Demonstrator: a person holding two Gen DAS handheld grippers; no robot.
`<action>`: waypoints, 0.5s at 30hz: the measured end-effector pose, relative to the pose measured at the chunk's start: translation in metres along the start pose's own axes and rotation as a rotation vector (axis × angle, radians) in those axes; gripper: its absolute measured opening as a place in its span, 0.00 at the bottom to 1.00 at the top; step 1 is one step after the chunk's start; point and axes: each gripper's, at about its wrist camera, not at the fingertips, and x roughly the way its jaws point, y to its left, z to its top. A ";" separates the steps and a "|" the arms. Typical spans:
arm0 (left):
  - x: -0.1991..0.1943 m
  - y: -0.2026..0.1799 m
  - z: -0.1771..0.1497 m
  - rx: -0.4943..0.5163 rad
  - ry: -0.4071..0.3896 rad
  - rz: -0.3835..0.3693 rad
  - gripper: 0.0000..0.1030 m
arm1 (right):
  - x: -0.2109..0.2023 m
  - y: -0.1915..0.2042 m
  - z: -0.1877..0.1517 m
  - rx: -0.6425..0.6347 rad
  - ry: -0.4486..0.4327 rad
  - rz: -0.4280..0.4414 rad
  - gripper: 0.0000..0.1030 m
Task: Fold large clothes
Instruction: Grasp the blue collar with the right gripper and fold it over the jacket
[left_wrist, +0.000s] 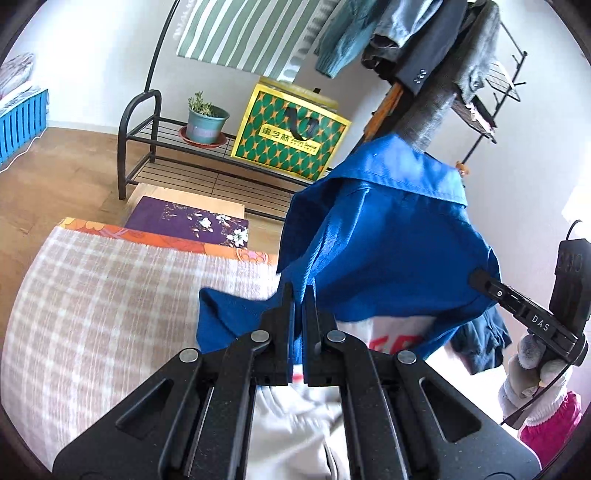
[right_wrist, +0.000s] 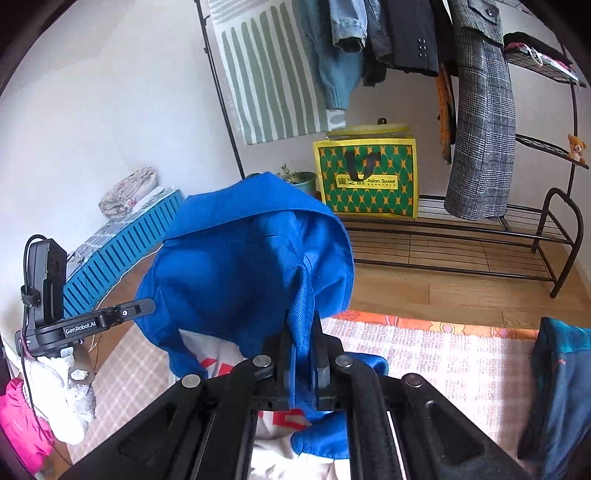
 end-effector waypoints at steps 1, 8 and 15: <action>-0.012 -0.003 -0.007 0.009 -0.004 0.001 0.00 | -0.013 0.006 -0.006 -0.009 -0.004 0.005 0.03; -0.089 -0.014 -0.064 0.023 -0.008 -0.012 0.00 | -0.089 0.049 -0.061 -0.077 0.013 0.016 0.02; -0.145 -0.014 -0.153 0.053 0.032 -0.005 0.00 | -0.145 0.082 -0.155 -0.059 0.072 0.014 0.02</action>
